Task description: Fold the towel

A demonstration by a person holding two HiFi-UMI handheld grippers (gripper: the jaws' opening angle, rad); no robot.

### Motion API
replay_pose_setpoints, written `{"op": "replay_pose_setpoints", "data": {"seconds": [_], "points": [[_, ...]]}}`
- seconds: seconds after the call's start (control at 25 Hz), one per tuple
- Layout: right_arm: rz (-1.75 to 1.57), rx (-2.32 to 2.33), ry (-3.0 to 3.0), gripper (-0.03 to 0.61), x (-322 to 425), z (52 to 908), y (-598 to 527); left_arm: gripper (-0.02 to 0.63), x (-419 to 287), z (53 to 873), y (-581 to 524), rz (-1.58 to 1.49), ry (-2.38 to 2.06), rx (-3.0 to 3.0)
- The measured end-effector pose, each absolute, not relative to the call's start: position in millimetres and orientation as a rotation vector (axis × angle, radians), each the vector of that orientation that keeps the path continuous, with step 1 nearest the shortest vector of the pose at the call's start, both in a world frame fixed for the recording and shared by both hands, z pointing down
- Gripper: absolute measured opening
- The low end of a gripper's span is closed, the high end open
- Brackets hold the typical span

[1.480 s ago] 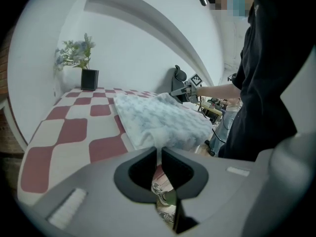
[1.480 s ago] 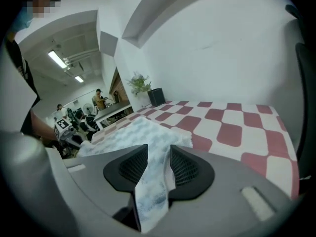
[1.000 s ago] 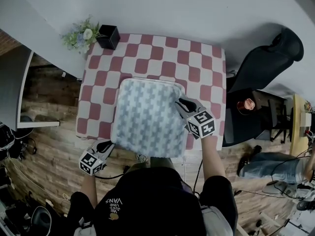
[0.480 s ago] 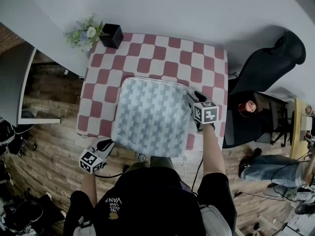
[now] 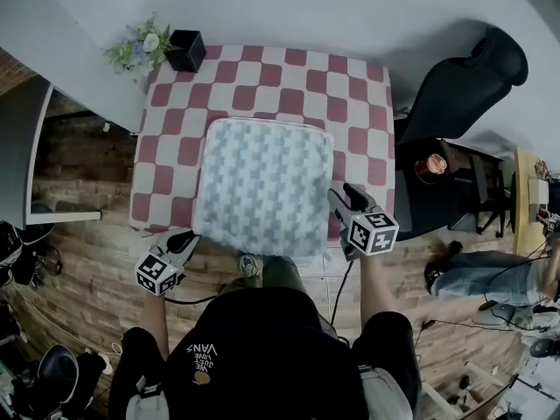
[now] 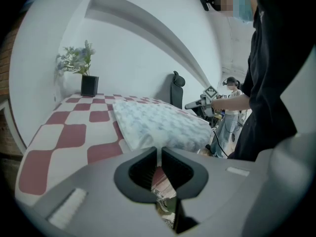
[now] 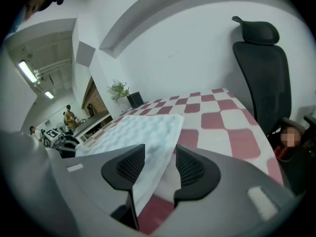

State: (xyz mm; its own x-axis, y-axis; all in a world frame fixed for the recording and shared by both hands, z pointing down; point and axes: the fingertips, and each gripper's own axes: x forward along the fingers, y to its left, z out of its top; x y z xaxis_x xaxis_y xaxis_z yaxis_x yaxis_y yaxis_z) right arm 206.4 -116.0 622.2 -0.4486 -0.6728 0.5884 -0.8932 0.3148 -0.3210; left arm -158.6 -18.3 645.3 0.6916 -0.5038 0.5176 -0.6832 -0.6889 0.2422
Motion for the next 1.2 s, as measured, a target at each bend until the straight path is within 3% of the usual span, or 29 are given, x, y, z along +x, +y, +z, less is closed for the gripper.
{"op": "replay_pose_setpoints", "data": {"seconds": [0.44,0.76,0.84,0.96,1.2], "points": [[1.106,1.431,-2.225,0.212,185,651,19,0.029,-158,642,-9,0.525,-0.895,2.554],[1.264,1.425,-2.251,0.238,167,681,46,0.028,-156,637,-6,0.466,-0.893,2.59],[1.259,1.443,-2.275,0.202,166,677,44,0.028,-155,635,-6,0.452,-0.893,2.595],[1.233,1.43,-2.333,0.099,164,666,46,0.028,-157,632,-5,0.434,-0.889,2.597],[1.16,1.383,-2.372,0.071,162,637,53,0.026,-160,625,3,0.444,-0.871,2.605]]}}
